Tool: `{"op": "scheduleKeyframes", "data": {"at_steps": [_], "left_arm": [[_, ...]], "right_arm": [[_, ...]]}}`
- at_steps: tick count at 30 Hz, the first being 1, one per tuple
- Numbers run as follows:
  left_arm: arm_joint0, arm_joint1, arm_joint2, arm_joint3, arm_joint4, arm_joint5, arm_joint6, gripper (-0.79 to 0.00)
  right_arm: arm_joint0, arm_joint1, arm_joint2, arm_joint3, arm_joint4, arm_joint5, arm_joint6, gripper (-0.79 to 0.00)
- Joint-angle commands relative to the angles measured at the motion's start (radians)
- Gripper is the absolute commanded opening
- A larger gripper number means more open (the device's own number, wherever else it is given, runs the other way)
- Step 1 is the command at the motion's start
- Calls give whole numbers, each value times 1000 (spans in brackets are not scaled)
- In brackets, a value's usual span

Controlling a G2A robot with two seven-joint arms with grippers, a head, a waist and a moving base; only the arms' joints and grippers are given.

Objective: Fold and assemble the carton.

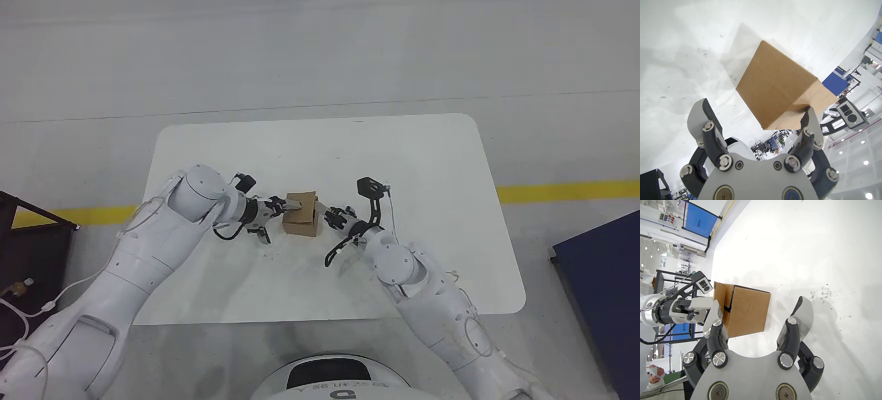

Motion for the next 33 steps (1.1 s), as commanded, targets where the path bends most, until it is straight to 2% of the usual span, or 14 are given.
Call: {"op": "scheduleKeyframes", "data": {"at_steps": [1, 5, 10, 21, 33], "left_arm": [[-1, -1, 1, 1, 1, -1, 0, 0], [-2, -2, 2, 3, 1, -1, 0, 0], [-1, -3, 1, 2, 1, -1, 3, 0], [-5, -6, 3, 9, 4, -3, -2, 0], [-2, -5, -5, 4, 8, -8, 5, 0]], "right_arm": [[-1, 0, 0, -1, -1, 0, 0, -86], [-2, 1, 0, 2, -10, 8, -5, -86], [-6, 2, 7, 0, -8, 12, -14, 0], [-18, 6, 19, -7, -7, 8, -8, 0], [-15, 6, 16, 6, -14, 21, 2, -58]]}}
